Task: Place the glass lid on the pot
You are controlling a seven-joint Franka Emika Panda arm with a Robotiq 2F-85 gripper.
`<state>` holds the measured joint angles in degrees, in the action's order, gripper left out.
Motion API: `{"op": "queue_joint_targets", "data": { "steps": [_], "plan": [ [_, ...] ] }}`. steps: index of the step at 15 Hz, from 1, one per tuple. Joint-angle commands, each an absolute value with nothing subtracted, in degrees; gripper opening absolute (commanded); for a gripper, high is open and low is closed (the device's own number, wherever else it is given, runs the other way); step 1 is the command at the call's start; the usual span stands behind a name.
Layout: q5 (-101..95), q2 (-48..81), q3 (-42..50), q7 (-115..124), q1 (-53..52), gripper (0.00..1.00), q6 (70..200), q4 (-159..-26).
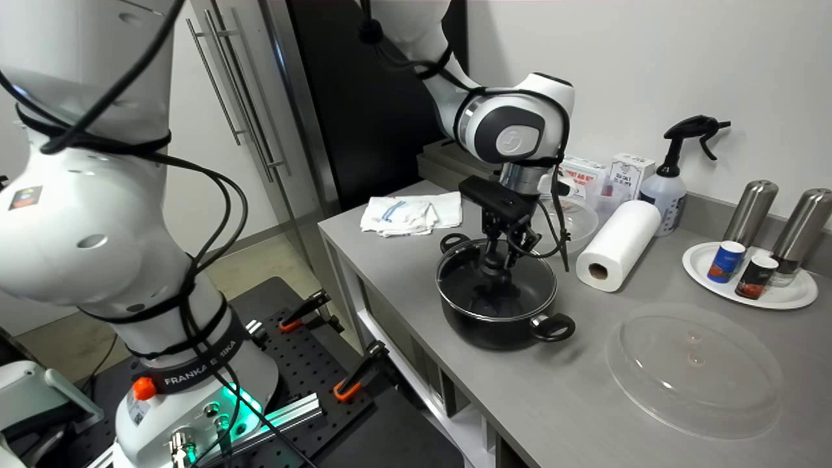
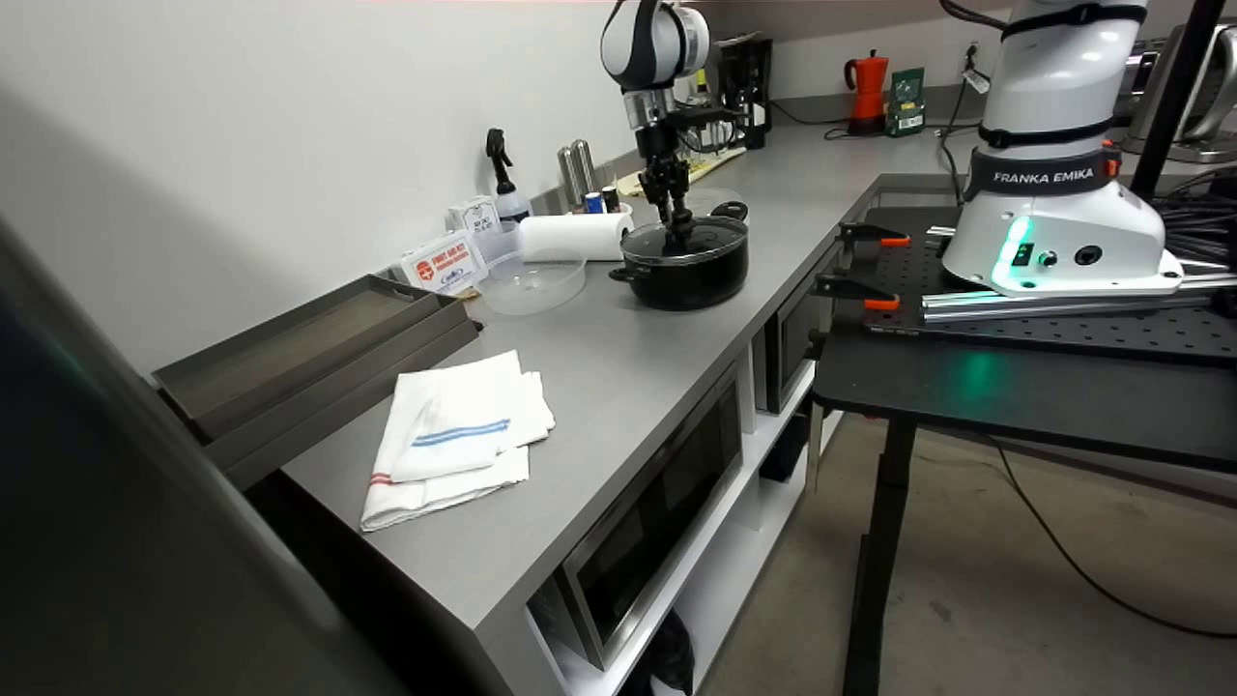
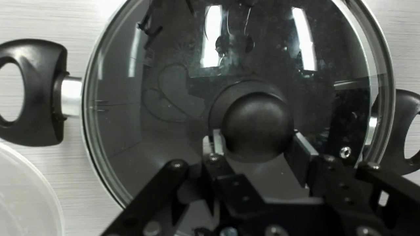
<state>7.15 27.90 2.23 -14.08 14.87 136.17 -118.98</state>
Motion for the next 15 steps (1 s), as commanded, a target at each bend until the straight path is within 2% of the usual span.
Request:
{"op": "queue_joint_targets", "data": {
  "steps": [1,15],
  "plan": [
    [5.7,27.6,3.7,-11.0,12.9,0.23,134.0,-117.8],
    [2.2,26.8,5.6,-5.5,10.3,0.23,133.2,-117.5]
  ]
}}
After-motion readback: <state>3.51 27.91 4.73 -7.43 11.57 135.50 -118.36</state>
